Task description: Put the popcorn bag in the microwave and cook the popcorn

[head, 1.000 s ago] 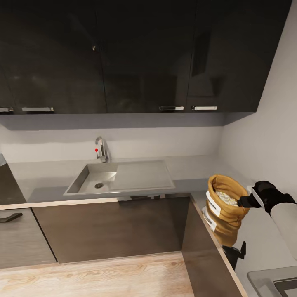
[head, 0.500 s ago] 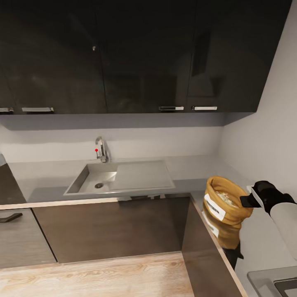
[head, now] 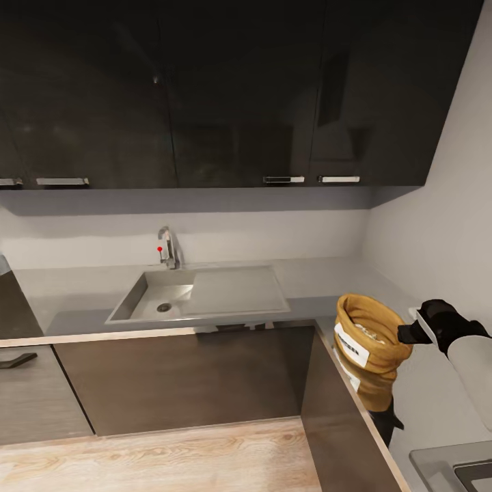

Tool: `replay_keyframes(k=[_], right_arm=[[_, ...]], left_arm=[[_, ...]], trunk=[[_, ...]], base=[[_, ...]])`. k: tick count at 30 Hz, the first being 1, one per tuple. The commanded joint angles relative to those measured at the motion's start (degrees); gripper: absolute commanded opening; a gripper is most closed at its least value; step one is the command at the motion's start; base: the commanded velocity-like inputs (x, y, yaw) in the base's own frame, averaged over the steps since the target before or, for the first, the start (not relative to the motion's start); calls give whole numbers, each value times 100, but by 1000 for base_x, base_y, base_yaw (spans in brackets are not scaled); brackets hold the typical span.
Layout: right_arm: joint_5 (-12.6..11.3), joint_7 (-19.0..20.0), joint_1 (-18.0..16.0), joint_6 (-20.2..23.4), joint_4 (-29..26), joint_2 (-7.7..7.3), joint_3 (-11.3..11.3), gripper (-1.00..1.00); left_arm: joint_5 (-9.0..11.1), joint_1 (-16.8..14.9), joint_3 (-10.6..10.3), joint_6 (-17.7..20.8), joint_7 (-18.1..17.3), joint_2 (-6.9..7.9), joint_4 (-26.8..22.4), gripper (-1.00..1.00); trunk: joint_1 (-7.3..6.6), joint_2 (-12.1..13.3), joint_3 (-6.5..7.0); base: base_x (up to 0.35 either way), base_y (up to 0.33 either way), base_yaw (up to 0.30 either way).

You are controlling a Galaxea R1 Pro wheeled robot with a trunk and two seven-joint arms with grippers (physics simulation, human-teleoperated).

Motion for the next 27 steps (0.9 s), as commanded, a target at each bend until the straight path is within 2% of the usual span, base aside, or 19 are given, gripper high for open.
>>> replay_keyframes(k=[1, 11, 19, 24, 27], right_arm=[[-11, 44, 0, 28, -5, 4, -53, -100], [-14, 66, -32, 54, -15, 4, -68, -100], [-28, 111, -278, 327, -78, 2, -93, -100], [-15, 128, -526, 813, -183, -5, -138, -100], [-12, 138, -576, 1191, -552, -5, -143, -100]], left_arm=[[5, -2, 16, -17, -4, -2, 4, 100], [5, -11, 10, -17, -4, -2, 4, 100], [5, -24, 14, -17, -4, -2, 4, 100], [5, -28, 16, -17, -4, 6, 4, 100], [5, -28, 16, -17, -4, 7, 4, 100]], trunk=[[2, -3, -3], [2, -3, -3], [2, -3, -3], [2, -3, -3], [2, -3, -3]], base=[[0, 0, 0], [0, 0, 0], [0, 0, 0], [0, 0, 0], [0, 0, 0]])
